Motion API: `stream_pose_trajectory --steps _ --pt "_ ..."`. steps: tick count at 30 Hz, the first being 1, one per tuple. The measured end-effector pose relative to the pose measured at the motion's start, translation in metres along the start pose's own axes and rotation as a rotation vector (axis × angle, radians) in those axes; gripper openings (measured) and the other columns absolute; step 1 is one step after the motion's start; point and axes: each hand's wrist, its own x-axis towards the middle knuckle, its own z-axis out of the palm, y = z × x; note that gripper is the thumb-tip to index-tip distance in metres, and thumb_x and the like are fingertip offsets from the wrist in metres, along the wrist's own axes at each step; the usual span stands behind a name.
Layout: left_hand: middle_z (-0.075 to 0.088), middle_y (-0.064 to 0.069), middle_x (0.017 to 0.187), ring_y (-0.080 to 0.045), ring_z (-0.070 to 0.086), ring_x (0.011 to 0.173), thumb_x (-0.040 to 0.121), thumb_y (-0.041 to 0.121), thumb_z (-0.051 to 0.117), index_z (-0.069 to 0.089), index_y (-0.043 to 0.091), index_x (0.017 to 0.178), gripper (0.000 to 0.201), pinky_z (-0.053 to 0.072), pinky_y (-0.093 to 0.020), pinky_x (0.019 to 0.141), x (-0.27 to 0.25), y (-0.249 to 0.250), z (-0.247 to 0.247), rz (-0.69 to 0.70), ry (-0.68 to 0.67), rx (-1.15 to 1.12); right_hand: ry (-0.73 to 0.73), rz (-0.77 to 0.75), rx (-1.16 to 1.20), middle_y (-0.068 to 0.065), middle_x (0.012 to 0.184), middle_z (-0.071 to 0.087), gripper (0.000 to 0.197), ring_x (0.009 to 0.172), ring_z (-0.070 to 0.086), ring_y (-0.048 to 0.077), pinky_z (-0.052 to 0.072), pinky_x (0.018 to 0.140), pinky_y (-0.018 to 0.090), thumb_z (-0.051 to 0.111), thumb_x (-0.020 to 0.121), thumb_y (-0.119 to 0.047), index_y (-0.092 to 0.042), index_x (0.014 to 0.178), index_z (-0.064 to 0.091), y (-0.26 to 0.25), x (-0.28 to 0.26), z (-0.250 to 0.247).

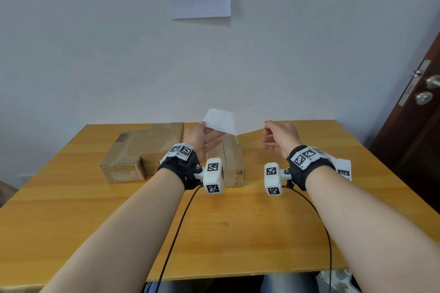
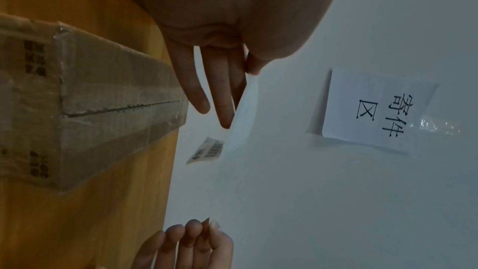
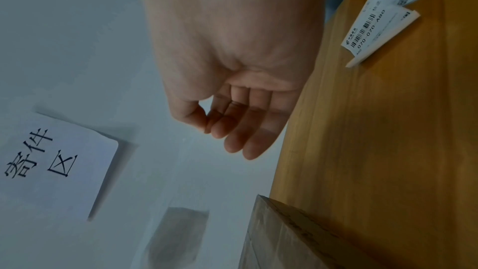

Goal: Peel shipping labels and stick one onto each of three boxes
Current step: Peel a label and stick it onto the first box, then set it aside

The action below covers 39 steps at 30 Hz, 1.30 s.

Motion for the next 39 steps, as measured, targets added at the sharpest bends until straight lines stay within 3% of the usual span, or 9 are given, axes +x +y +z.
stream_pose_trajectory --steps 14,26,31,34,39 --pt "0.074 -0.007 0.123 -0.028 0.079 0.090 0.111 0.022 0.041 0.055 0.004 0.134 0.032 0.065 -0.040 0.073 -0.001 0.008 -0.005 0.014 0.080 -0.115 0.067 0.077 0.168 0.005 0.076 0.063 0.010 0.061 0.064 0.020 0.063 0.063 0.038 0.061 0.097 -0.009 -0.006 0.089 0.066 0.004 0.005 -0.010" --pt "0.073 -0.009 0.123 -0.029 0.079 0.086 0.110 0.019 0.044 0.053 0.001 0.136 0.033 0.063 -0.035 0.060 -0.002 0.007 -0.001 0.033 0.143 -0.139 0.115 0.106 0.168 0.003 0.076 0.063 0.009 0.059 0.064 0.018 0.055 0.054 0.031 0.061 0.095 -0.011 -0.008 0.087 0.065 0.012 0.008 -0.017" --pt "0.072 -0.008 0.123 -0.031 0.079 0.082 0.111 0.021 0.042 0.051 0.002 0.132 0.030 0.065 -0.039 0.066 0.000 0.008 -0.003 0.016 0.144 -0.143 0.151 0.126 0.219 0.002 0.074 0.060 0.011 0.058 0.062 0.018 0.054 0.053 0.031 0.058 0.095 -0.011 -0.010 0.085 0.062 0.013 0.009 -0.025" --pt "0.076 -0.010 0.102 -0.032 0.079 0.080 0.112 0.021 0.039 0.049 0.004 0.127 0.025 0.065 -0.039 0.074 0.003 0.011 -0.010 -0.004 0.154 -0.158 0.219 0.171 0.313 0.003 0.076 0.062 0.014 0.061 0.062 0.021 0.053 0.055 0.035 0.056 0.099 -0.015 -0.008 0.088 0.061 0.020 0.012 -0.041" --pt "0.064 -0.015 0.135 -0.039 0.078 0.086 0.110 0.020 0.041 0.045 -0.001 0.142 0.038 0.065 -0.047 0.077 0.007 0.012 -0.020 -0.024 0.141 -0.084 0.235 0.245 0.335 0.007 0.089 0.073 0.014 0.071 0.069 0.027 0.058 0.062 0.040 0.054 0.106 -0.022 -0.010 0.100 0.058 0.040 0.010 -0.067"
